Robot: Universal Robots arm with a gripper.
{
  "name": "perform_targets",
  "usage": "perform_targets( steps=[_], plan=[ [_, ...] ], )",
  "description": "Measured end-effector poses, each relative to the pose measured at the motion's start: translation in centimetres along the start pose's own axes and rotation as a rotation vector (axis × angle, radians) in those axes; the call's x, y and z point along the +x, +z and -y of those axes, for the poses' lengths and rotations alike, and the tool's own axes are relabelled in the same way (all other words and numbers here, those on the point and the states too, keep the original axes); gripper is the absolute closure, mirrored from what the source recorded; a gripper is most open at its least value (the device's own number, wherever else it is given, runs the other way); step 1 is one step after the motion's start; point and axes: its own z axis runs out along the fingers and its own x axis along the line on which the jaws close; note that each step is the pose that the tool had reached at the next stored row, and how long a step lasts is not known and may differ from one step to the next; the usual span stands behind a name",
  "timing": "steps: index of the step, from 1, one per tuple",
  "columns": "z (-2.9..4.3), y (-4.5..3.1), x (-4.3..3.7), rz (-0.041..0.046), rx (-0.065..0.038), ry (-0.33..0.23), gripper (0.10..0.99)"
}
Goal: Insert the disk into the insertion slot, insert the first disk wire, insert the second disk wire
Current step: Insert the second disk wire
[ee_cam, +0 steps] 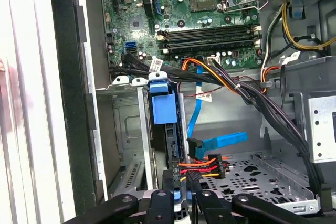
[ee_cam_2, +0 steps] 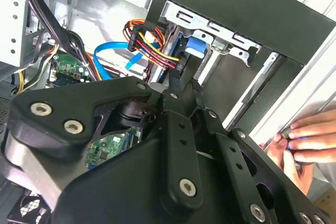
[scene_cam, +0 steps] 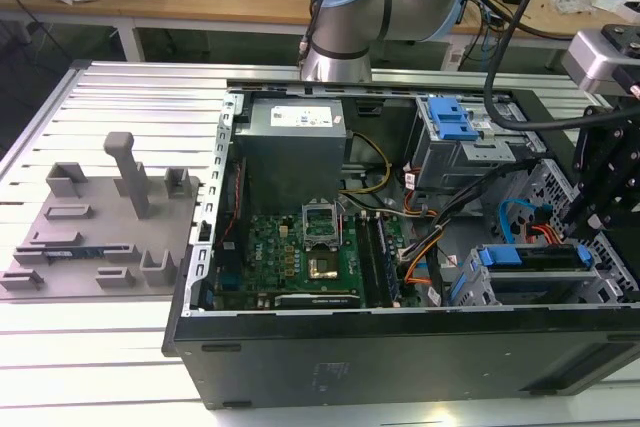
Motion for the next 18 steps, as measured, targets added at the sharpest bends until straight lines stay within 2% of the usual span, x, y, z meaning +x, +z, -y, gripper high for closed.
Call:
perform_targets(
  steps=[3,5,6,7,8,9,11,12,13,14,15,16,18],
  plan=[
    [-0.01,-0.03,-0.13,-0.0011,0.000,0.000,0.847],
    [-0.11,-0.08,-1.00,-0.0115,0.001,0.000,0.847],
    [-0.18,-0.15,-1.60,-0.0244,0.003,0.000,0.847],
    [-0.30,-0.26,-2.65,-0.0577,0.006,0.000,0.847],
    [-0.42,-0.52,-3.73,-0.1135,0.010,0.001,0.847],
    [-0.47,-0.65,-4.11,-0.1413,0.011,0.001,0.847],
    [-0.53,-0.86,-4.68,-0.1839,0.012,0.001,0.847],
    [-0.58,-1.00,-5.10,-0.2184,0.013,0.001,0.847],
    [-0.68,-1.02,-5.69,-0.2474,0.015,0.002,0.847],
    [-0.77,-1.03,-6.04,-0.2576,0.016,0.002,0.847],
    [-1.04,-1.03,-6.48,-0.2640,0.017,0.002,0.847],
    [-1.36,-1.02,-6.89,-0.2685,0.017,0.002,0.847],
    [-1.61,-1.01,-7.17,-0.2723,0.018,0.002,0.847]
  ],
)
